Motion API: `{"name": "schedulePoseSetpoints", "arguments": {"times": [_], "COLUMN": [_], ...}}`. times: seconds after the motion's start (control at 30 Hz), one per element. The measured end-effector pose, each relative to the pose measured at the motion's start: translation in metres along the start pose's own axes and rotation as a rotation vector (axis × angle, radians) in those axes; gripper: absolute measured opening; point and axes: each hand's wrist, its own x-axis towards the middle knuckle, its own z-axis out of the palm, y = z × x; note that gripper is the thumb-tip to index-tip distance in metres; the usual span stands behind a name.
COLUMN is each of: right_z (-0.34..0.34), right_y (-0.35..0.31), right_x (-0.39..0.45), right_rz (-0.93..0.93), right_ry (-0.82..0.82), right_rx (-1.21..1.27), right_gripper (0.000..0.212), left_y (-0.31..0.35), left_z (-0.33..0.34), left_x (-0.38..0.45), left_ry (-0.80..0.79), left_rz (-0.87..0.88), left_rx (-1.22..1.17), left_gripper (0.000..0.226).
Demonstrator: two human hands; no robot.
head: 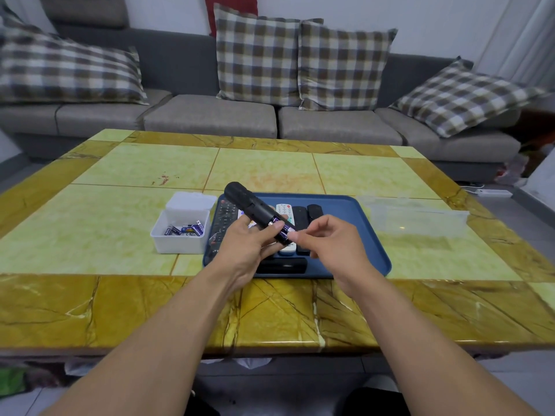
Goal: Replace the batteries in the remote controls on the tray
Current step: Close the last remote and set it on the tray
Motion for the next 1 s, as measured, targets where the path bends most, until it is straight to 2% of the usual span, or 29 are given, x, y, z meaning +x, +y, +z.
{"name": "schedulePoseSetpoints", "arguments": {"times": [0.1, 0.17, 0.27, 0.33, 0.4, 0.5, 0.83, 1.0], "right_z": [0.001, 0.004, 0.006, 0.003, 0.002, 0.008, 0.014, 0.020], "right_y": [0.000, 0.002, 0.008, 0.014, 0.017, 0.022, 0.016, 0.014], "right_x": [0.000, 0.001, 0.005, 0.010, 0.012, 0.012, 0.014, 0.015], "right_rz": [0.127, 0.122, 0.025, -0.071, -0.162, -0.190, -0.169, -0.187], "right_ry": [-0.044, -0.023, 0.004, -0.037, -0.150, -0.310, -0.451, -0.441], "right_rx": [0.164, 0.133, -0.079, -0.388, -0.743, -1.010, -1.315, -1.395], "right_gripper": [0.038, 0.039, 0.031, 0.024, 0.030, 0.045, 0.060, 0.060], "left_y": [0.001, 0.000, -0.003, -0.007, -0.010, -0.010, -0.007, -0.007], "left_z": [0.000, 0.001, 0.003, 0.001, -0.005, -0.018, -0.035, -0.036], "left_x": [-0.003, -0.006, -0.005, -0.001, 0.004, 0.012, 0.016, 0.015], "left_ry": [-0.028, -0.016, 0.087, 0.227, 0.364, 0.479, 0.493, 0.489], "left_rz": [0.018, 0.038, 0.064, 0.071, 0.070, 0.066, 0.071, 0.072], "left_rx": [0.050, 0.063, 0.053, 0.065, 0.058, 0.065, 0.043, 0.046], "left_gripper": [0.029, 0.026, 0.027, 0.026, 0.023, 0.022, 0.021, 0.024]}}
